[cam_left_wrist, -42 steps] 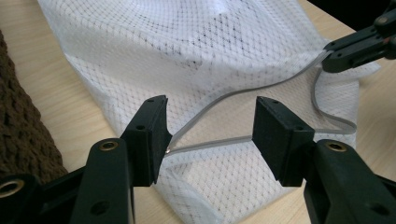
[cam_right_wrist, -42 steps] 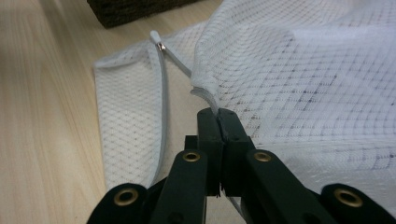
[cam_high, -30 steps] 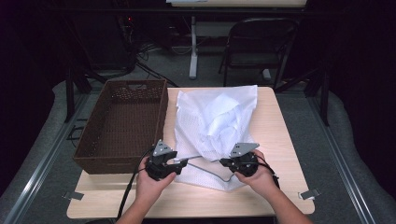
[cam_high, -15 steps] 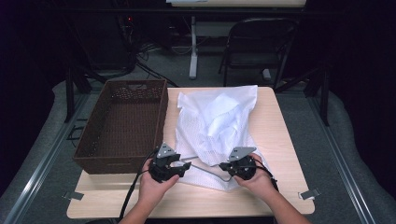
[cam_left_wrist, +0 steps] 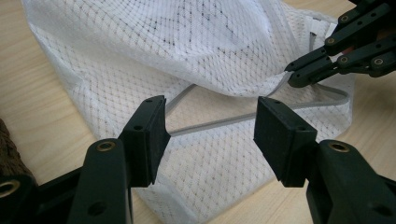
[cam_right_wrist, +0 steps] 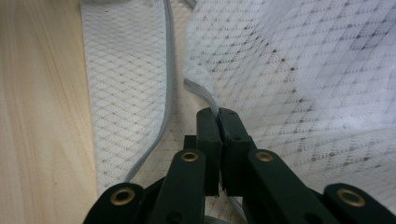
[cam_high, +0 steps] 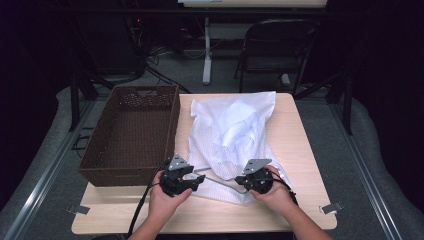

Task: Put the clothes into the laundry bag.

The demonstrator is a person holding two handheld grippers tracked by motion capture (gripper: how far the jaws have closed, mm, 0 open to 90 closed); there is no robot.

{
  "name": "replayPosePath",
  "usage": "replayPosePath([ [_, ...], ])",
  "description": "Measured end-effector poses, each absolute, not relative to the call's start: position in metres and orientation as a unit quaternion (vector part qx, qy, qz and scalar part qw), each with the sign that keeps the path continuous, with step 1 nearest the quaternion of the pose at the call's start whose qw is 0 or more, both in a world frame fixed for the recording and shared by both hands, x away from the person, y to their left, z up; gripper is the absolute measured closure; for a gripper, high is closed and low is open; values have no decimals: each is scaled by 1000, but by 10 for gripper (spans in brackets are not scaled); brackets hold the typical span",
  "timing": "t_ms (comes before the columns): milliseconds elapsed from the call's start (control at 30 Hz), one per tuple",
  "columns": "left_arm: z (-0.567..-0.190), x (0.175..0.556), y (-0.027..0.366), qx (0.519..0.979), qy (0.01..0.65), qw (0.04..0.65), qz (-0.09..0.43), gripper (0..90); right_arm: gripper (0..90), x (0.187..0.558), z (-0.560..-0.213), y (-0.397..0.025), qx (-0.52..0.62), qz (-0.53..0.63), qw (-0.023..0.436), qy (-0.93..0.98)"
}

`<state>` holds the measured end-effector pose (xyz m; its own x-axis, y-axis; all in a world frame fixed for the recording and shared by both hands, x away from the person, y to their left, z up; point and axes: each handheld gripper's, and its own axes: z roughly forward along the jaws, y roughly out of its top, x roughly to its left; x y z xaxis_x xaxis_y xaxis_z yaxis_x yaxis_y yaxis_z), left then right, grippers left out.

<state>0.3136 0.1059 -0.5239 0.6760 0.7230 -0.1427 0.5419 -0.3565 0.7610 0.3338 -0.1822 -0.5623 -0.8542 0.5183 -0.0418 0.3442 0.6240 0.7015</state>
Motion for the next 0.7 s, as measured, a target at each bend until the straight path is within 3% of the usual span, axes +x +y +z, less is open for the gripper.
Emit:
replayPosePath([
  [267,-524,313,106,812,392,418,110,444,816,333,-562,-183,243,365,121,891],
  [700,-523,314,109,812,393,418,109,445,564,334,-551,-193,245,388,135,878],
])
